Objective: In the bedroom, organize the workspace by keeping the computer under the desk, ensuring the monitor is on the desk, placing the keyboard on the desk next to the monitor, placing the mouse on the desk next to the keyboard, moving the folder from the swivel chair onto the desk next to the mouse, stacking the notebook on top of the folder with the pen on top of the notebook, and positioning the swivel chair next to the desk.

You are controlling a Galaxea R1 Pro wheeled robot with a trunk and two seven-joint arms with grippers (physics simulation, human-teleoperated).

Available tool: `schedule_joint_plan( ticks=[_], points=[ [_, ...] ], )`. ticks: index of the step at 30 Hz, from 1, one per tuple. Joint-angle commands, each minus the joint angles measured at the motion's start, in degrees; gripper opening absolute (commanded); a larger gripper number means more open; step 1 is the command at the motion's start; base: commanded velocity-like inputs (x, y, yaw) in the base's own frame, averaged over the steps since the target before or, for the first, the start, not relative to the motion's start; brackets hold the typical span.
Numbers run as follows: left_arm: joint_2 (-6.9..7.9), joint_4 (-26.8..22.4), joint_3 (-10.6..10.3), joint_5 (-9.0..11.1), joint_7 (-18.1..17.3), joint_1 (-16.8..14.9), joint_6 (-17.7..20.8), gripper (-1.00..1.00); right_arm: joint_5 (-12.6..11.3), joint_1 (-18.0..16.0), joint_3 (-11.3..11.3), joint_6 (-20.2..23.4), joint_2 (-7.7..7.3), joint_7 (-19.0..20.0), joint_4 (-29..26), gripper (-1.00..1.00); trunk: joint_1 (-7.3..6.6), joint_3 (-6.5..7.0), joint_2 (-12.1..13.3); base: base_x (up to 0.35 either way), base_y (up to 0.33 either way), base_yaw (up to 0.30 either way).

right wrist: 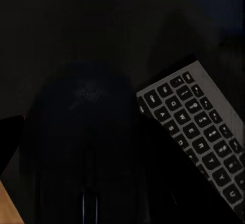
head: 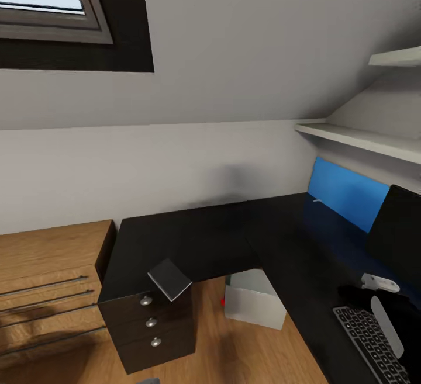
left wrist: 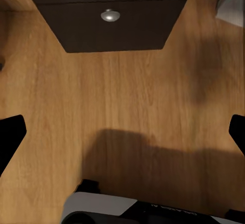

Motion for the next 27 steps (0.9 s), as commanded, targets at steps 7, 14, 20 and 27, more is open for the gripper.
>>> schedule_joint_plan(
  ticks=[7,14,20,27],
  points=[
    [0.03,-0.11,-0.09,0.34,0.38,0.0,-2.16,1.0,-0.49,-0.05,5.41,-1.05,0.03,-0.91,-0.05,-1.0,0.05,-0.11,-0.11,0.272,0.0,-0.032],
    [0.01,-0.1,-0.12,0.43,0.38,0.0,-2.49,1.0,-0.18,-0.05,6.09,-5.15,0.03,-1.1,2.76,-1.0,0.05,-0.11,-0.11,0.303,0.0,0.0],
    [-0.07,-0.03,-0.13,0.43,0.38,0.0,-2.5,1.0,0.01,-0.9,6.13,-8.99,0.03,-1.21,6.73,-1.0,0.05,-0.11,-0.11,0.221,-0.033,0.0],
    [-0.16,1.91,-2.31,0.43,0.38,0.0,-2.5,1.0,4.21,-9.6,6.11,-15.97,-0.15,-1.29,23.94,-1.0,0.05,-0.11,-0.11,0.169,-0.078,0.0]
  ],
)
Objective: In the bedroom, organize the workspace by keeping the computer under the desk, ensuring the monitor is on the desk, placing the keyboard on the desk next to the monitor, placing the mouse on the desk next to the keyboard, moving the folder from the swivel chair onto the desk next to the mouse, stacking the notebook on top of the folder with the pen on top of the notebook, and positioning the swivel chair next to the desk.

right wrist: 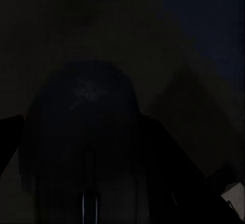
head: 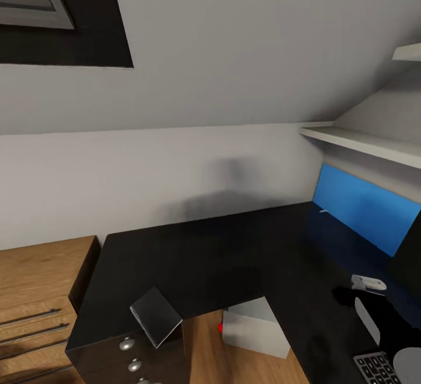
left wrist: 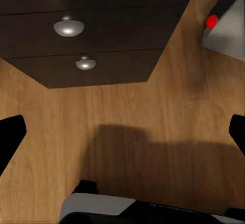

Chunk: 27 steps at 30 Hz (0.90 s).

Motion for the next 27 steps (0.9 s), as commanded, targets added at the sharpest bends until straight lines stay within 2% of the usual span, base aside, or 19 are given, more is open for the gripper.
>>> schedule_joint_plan(
  ticks=[1,10,13,15,16,27],
  points=[
    [0.02,-0.09,-0.21,0.33,0.38,-0.01,0.23,1.0,-0.69,-0.52,0.05,-0.05,-0.03,-0.49,0.84,-1.0,0.04,-0.11,-0.12,0.036,-0.018,0.0],
    [0.01,-0.06,-0.6,0.37,0.36,-0.01,0.15,1.0,-0.18,-4.87,-0.01,-1.96,-0.26,-0.78,9.82,-1.0,0.04,-0.11,-0.12,0.008,-0.004,0.0],
    [0.02,-1.5,-0.61,0.42,0.38,-0.01,0.07,1.0,-0.14,-7.93,0.05,-1.68,-0.27,-1.99,15.64,-1.0,0.04,-0.11,-0.12,0.0,0.0,0.0],
    [0.02,-2.03,-0.61,0.46,0.42,-0.01,0.06,1.0,-0.13,-8.53,0.06,-0.95,-0.24,-3.1,16.5,-1.0,0.04,-0.11,-0.12,0.0,0.0,0.0],
    [0.01,-2.36,-0.62,0.49,0.45,-0.01,0.1,1.0,-0.13,-8.89,0.07,0.76,-0.21,-4.33,17.03,-1.0,0.04,-0.11,-0.12,0.0,0.0,0.0],
    [0.01,-2.65,-0.62,0.54,0.53,-0.01,0.12,1.0,-0.13,-9.15,0.16,2.37,-0.21,-5.31,17.22,-1.0,0.26,-0.29,-0.52,0.0,0.0,0.0]
  ],
)
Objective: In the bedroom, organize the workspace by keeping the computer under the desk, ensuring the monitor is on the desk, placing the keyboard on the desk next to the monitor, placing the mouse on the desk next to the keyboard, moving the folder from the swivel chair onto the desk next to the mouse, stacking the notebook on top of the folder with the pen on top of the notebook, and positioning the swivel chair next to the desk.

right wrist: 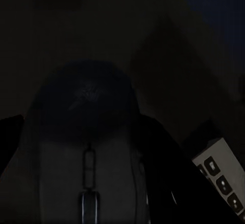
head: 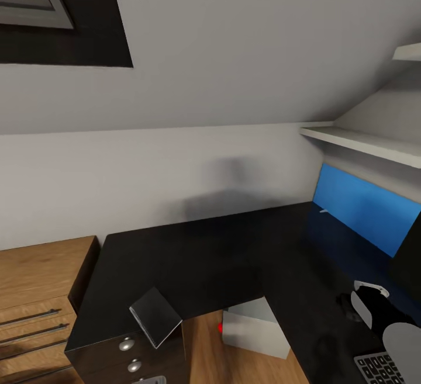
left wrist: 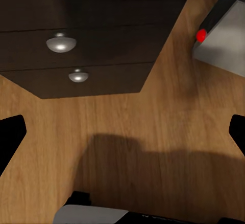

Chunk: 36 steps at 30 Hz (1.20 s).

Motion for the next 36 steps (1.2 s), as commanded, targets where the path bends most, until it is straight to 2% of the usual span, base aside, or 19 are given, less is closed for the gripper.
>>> schedule_joint_plan(
  ticks=[1,15,21,28,36],
  points=[
    [0.02,-0.12,-0.09,0.36,0.38,-0.01,0.23,1.0,-0.81,-0.03,-0.03,0.12,0.01,-0.49,-0.1,-1.0,0.26,-0.29,-0.53,0.0,0.0,0.0],
    [0.06,-0.01,0.07,0.58,0.39,-0.01,0.33,1.0,-0.79,-0.03,0.08,-0.16,0.19,-0.51,-0.1,-1.0,3.33,-2.81,-6.15,0.0,0.0,0.0],
    [0.02,0.0,0.08,0.62,0.39,-0.01,0.34,1.0,0.71,-0.03,0.08,-0.3,0.3,-0.57,-0.06,-1.0,4.65,-3.89,-8.55,0.0,0.0,0.0],
    [0.02,0.0,0.09,0.62,0.39,-0.01,0.34,1.0,1.18,-0.03,0.06,-0.43,0.37,-0.58,-0.08,-1.0,6.19,-5.14,-11.36,0.0,0.0,0.0],
    [0.03,0.0,0.12,0.57,0.43,-0.01,0.26,1.0,1.26,-0.03,0.06,-0.44,0.38,-0.54,-0.1,-1.0,6.19,-5.14,-11.36,0.0,0.0,0.0]
  ],
)
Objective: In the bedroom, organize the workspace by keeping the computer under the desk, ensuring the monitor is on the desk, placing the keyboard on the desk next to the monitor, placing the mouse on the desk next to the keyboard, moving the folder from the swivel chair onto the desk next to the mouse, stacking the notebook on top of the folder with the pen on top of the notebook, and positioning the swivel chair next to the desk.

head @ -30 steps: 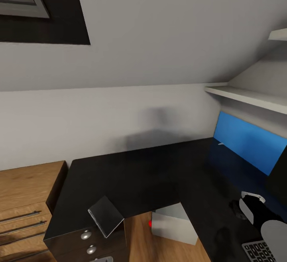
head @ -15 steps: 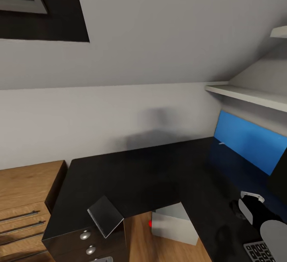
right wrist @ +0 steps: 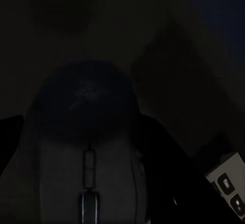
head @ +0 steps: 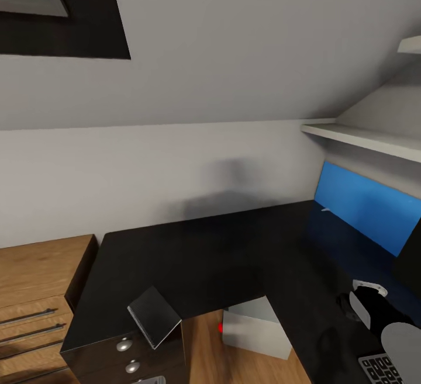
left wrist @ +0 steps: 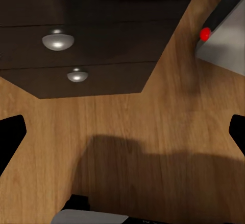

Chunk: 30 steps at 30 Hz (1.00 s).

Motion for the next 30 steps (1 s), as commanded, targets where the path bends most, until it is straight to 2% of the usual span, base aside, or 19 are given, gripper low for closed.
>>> schedule_joint_plan(
  ticks=[1,10,24,30],
  points=[
    [0.02,-0.14,-0.1,0.33,0.38,-0.01,0.22,1.0,-0.81,-0.02,-0.03,0.14,0.01,-0.46,-0.1,-1.0,0.02,-0.08,-0.08,0.0,0.0,0.0],
    [0.05,-0.14,-0.12,0.33,0.33,-0.01,0.29,1.0,-0.74,-0.02,-0.03,0.14,0.01,-0.44,-0.23,-1.0,2.0,-1.7,-3.69,0.0,0.0,0.0],
    [0.19,-0.06,-0.14,0.22,0.07,-0.01,0.21,1.0,-0.56,-0.02,0.07,0.14,0.01,-0.35,-0.57,-1.0,2.0,-1.7,-3.69,-0.035,-0.008,0.0],
    [0.21,-0.06,-0.02,0.19,0.06,-0.01,0.19,1.0,1.23,-0.02,0.06,0.12,0.01,-0.35,-0.44,-1.0,2.0,-1.7,-3.69,-0.053,-0.013,0.0]
  ],
)
